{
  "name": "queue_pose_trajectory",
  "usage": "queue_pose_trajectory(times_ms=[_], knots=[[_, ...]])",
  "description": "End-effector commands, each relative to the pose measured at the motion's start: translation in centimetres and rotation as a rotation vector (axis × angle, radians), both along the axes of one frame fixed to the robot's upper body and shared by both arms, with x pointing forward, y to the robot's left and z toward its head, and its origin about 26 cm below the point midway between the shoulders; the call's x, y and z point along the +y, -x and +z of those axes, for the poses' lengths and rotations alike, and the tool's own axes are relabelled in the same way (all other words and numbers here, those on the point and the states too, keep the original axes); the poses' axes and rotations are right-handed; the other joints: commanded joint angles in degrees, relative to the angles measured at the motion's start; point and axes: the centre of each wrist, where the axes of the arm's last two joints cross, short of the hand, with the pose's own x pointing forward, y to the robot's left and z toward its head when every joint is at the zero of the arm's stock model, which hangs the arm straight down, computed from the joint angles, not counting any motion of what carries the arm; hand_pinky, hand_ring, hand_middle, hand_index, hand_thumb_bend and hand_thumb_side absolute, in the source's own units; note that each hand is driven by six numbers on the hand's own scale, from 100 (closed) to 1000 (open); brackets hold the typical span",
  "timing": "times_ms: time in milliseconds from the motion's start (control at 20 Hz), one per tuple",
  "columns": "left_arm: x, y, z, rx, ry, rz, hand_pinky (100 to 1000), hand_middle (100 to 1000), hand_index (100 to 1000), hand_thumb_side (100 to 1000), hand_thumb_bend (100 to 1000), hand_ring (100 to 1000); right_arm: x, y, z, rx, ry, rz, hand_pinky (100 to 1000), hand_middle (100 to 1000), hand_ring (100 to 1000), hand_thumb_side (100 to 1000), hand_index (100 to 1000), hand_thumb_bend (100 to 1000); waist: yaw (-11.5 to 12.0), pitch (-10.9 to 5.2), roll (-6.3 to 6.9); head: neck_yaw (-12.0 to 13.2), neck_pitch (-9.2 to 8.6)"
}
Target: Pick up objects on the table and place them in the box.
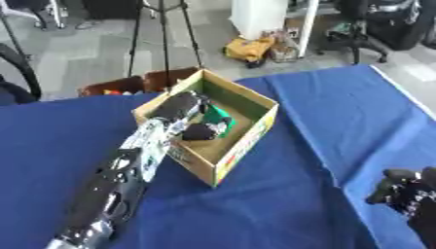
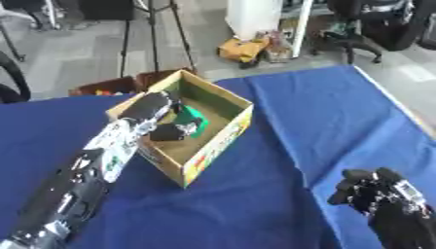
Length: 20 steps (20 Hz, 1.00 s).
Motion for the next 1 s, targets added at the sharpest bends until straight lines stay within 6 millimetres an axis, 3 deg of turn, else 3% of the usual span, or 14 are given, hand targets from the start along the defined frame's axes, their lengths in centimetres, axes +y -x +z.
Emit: queue_pose_trajectory(times_ms=[50,500,600,800,1000], knots=[[0.6,-0.3,1.9,-0.031,-0.015,0.010,619,581,737,956,313,753,-0.3,-0.1,0.7,-0.021,0.015,0.002,645,568,583,901,743,100,0.02,-1.19,-0.40,0.14,-0.72],[0.8,-0.2,2.1,-0.010,-0.040,0.005,620,580,708,1000,283,748,-0.3,-0.1,0.6,-0.019,0.013,0.000,645,568,583,899,742,100,0.21,-1.43,-0.44,0.00,-0.80],[0.9,0.0,2.6,-0.019,-0.048,-0.019,605,548,673,1000,231,729,-0.4,0.0,0.6,-0.016,0.011,-0.005,645,568,583,899,742,100,0.63,-1.58,-0.47,-0.26,-0.77],[1.9,1.4,5.1,-0.023,-0.054,-0.144,588,511,639,1000,180,682,-0.9,0.1,0.3,-0.006,0.008,-0.029,644,568,583,898,742,100,2.65,-2.15,-0.52,-1.63,-0.46],[4.4,4.1,7.5,-0.064,-0.008,-0.209,585,500,619,1000,153,678,-1.3,0.4,0.0,0.004,0.006,-0.054,644,568,582,896,742,100,5.91,-2.86,-0.76,-3.27,-0.23]])
